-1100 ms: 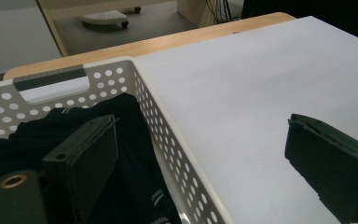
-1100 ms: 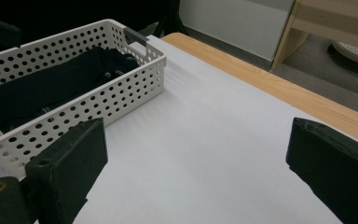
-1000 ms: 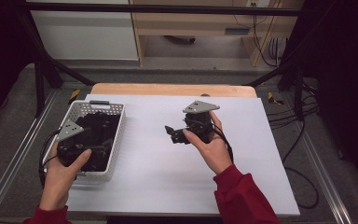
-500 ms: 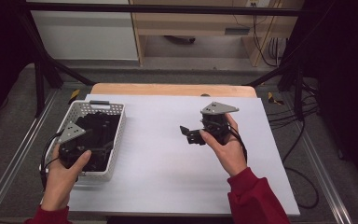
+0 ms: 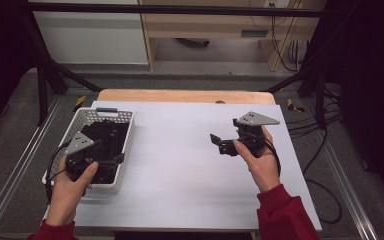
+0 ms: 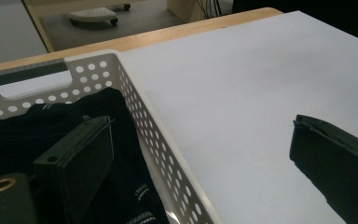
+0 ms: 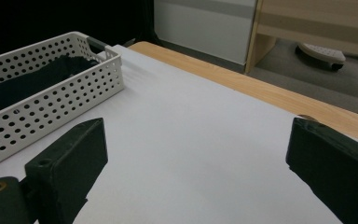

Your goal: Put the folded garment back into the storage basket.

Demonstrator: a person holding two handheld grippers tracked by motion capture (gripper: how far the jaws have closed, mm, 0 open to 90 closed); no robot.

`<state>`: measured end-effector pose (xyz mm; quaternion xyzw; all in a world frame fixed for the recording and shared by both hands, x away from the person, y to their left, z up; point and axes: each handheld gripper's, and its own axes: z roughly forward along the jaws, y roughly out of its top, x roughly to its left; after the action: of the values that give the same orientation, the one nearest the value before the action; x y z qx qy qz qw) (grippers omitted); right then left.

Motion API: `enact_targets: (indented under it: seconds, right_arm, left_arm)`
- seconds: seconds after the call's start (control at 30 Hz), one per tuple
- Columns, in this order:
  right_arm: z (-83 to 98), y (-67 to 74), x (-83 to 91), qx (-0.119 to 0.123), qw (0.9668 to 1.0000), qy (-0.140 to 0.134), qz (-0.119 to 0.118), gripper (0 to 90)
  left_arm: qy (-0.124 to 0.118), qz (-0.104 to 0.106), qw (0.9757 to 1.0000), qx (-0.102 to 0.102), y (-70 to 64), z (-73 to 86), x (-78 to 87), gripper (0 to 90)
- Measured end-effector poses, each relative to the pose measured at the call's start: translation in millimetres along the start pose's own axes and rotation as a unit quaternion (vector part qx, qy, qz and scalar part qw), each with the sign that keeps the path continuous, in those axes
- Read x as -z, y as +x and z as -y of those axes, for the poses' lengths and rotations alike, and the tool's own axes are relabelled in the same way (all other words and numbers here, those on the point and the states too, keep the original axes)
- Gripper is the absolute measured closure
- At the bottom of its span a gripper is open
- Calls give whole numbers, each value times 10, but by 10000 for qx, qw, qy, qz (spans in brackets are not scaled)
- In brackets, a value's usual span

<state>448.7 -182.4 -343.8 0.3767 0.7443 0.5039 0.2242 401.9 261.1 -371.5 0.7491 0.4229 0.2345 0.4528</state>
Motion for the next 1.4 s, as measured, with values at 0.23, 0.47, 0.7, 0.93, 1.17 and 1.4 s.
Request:
enact_targets:
  seconds: [0.23,0.47,0.7,0.93,1.17,1.4]
  right_arm:
    - [182,-149,138,-178,9998,-8,74,55]
    - [394,-302,299,-236,9992,-16,334,70]
    - [589,-424,460,-383,9978,-251,474,71]
    - [777,-460,555,-367,9954,-489,737,72]
    - [991,-476,605,-479,9948,-479,765,70]
    - [1145,-468,628,-525,9945,-475,774,69]
  left_arm:
    - [21,46,10000,-13,-4,5,-3,59]
    - [44,61,10000,1,7,37,1,59]
    - [105,67,9999,27,3,85,-22,59]
    - [123,68,9999,27,7,110,-34,59]
    - [136,66,9999,31,8,113,-37,56]
    - [167,49,9998,34,9,118,-45,54]
